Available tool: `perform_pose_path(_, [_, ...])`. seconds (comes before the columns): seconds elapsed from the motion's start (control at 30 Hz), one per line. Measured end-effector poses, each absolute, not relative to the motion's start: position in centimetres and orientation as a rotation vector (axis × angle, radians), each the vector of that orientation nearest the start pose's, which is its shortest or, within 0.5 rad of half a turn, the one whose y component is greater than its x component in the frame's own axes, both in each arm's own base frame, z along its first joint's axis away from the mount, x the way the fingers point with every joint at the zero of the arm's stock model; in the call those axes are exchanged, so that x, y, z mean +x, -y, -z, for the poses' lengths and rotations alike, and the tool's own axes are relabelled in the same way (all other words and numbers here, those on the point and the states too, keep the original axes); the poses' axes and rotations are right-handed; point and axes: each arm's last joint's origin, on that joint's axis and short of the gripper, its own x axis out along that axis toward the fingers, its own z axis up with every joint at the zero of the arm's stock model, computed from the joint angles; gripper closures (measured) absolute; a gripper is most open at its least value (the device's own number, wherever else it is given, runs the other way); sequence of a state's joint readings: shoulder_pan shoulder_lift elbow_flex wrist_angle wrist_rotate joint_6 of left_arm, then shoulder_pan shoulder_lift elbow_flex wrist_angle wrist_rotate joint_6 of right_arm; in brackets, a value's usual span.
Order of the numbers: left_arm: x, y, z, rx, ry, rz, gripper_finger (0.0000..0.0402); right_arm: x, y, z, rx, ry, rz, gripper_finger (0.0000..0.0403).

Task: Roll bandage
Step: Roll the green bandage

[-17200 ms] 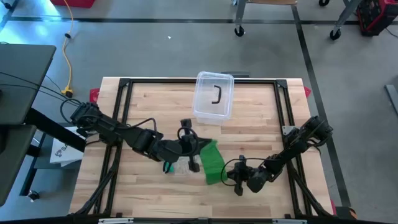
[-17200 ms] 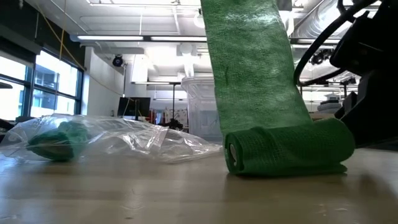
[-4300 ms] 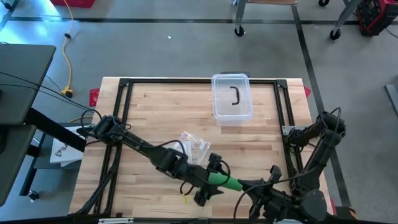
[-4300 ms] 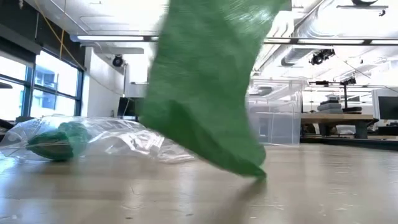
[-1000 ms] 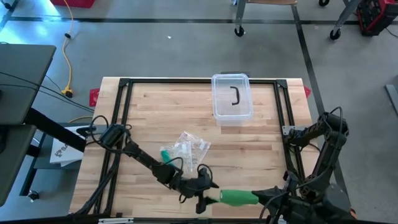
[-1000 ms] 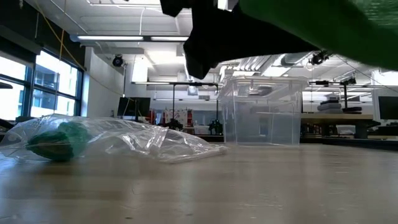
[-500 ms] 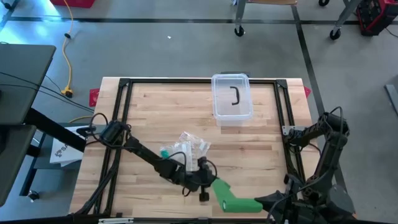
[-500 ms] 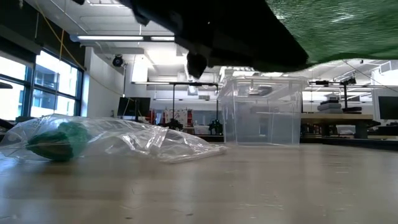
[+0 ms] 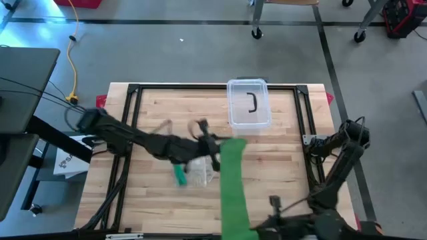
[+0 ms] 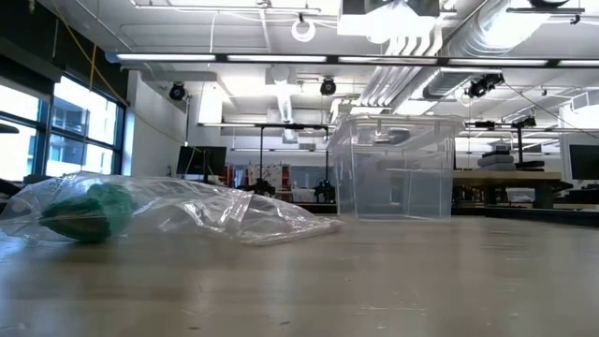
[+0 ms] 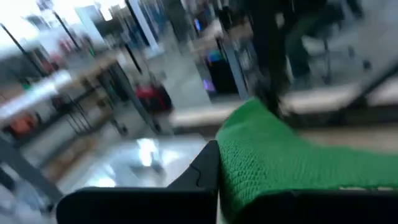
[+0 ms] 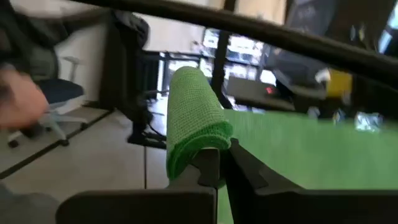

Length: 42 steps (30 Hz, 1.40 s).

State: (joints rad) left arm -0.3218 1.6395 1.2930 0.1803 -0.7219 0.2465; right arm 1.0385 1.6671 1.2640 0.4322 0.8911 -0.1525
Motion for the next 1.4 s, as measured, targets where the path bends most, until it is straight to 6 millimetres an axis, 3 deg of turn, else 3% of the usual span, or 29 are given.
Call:
perform_pose_path(0.1, [34.1, 9.0, -36.5, 0.357, -0.092, -0.404, 0.0401, 22.7, -30.7, -30.4, -0.080, -0.001, -0.112, 0.0402])
perform_pose_path(0.2, [32.3, 8.5, -39.0, 0.379, -0.027, -0.422, 0.0401, 24.1, -29.8, -28.7, -0.035, -0.026, -0.098, 0.0402])
perform_pose_path(0.47, [31.0, 10.1, -40.2, 0.385, 0.037, -0.377, 0.0401, 26.8, -28.7, -26.4, -0.040, -0.082, -0.086, 0.0402])
perform_pose_path(0.77, [28.6, 14.7, -43.1, 0.387, 0.239, -0.245, 0.0401, 27.2, -27.5, -24.7, -0.054, -0.203, 0.046, 0.0403])
perform_pose_path(0.9, [28.5, 16.5, -44.6, 0.361, 0.308, -0.141, 0.0401, 27.8, -26.7, -24.1, -0.033, -0.256, 0.050, 0.0403])
perform_pose_path(1.1, [29.1, 20.3, -46.1, 0.380, 0.320, 0.013, 0.0401, 27.2, -25.1, -25.7, -0.088, -0.275, 0.134, 0.0403])
perform_pose_path(1.4, [30.2, 27.2, -46.3, 0.465, 0.306, 0.173, 0.0401, 22.4, -20.6, -31.6, -0.122, -0.286, 0.248, 0.0403])
